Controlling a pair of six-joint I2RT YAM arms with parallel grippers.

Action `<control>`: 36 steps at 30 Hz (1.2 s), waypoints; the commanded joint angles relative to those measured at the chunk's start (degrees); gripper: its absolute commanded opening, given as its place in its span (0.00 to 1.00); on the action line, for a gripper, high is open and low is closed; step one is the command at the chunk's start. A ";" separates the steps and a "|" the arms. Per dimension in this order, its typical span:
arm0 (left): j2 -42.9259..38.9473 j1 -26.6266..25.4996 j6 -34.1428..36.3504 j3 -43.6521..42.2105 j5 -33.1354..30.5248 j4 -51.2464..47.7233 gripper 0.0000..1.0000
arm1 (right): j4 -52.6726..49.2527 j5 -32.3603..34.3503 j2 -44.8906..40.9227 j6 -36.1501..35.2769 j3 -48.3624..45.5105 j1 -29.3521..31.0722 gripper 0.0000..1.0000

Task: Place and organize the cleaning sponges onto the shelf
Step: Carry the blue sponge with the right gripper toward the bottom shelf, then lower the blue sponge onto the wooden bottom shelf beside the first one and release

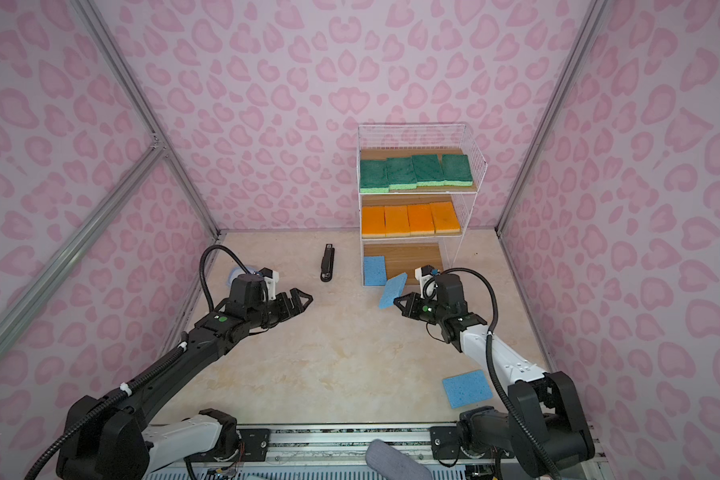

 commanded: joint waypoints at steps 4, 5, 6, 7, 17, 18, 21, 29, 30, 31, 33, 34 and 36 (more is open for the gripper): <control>0.00 0.06 2.13 0.66 -1.21 -0.58 0.97 | -3.15 -2.55 7.82 -5.31 7.26 -4.95 0.00; 0.08 0.06 2.23 0.79 -1.48 -0.83 0.97 | -2.35 -3.49 10.01 -5.01 8.10 -5.64 0.00; 0.21 0.06 2.32 0.97 -1.53 -0.93 0.97 | -1.56 -4.29 12.56 -4.61 8.81 -6.38 0.00; 0.39 0.06 2.35 0.99 -1.46 -0.92 0.97 | -1.33 -4.37 14.77 -4.39 9.63 -6.83 0.00; 0.53 0.06 2.30 1.30 -0.74 -1.10 0.97 | -11.61 7.10 31.75 -7.46 22.43 -6.32 0.00; 0.28 0.06 2.32 1.17 -0.81 -1.15 0.97 | -12.81 8.61 32.23 -7.82 23.36 -6.08 0.01; -0.25 0.02 2.48 0.70 -0.98 -1.26 0.97 | -14.41 11.71 33.57 -8.32 25.27 -5.77 0.04; -1.26 0.06 2.57 -0.08 -1.26 -1.92 0.97 | -14.27 15.55 36.08 -7.86 27.93 -6.24 0.06; -1.55 0.06 2.67 -0.06 -1.50 -2.21 0.97 | -14.02 15.58 36.07 -7.71 28.03 -6.50 0.06; -1.75 0.06 2.84 -0.02 -1.73 -2.43 0.97 | -13.66 15.28 36.12 -7.61 28.12 -6.68 0.06; -2.19 0.06 3.10 0.20 -2.12 -2.92 0.97 | -13.32 14.39 36.39 -7.58 28.73 -6.99 0.06; -2.33 0.06 3.19 0.20 -2.23 -2.97 0.97 | -13.41 14.16 36.65 -7.65 29.21 -7.08 0.06; -2.37 0.06 3.20 0.38 -2.23 -3.23 0.97 | -12.93 13.22 37.25 -7.62 30.08 -7.04 0.07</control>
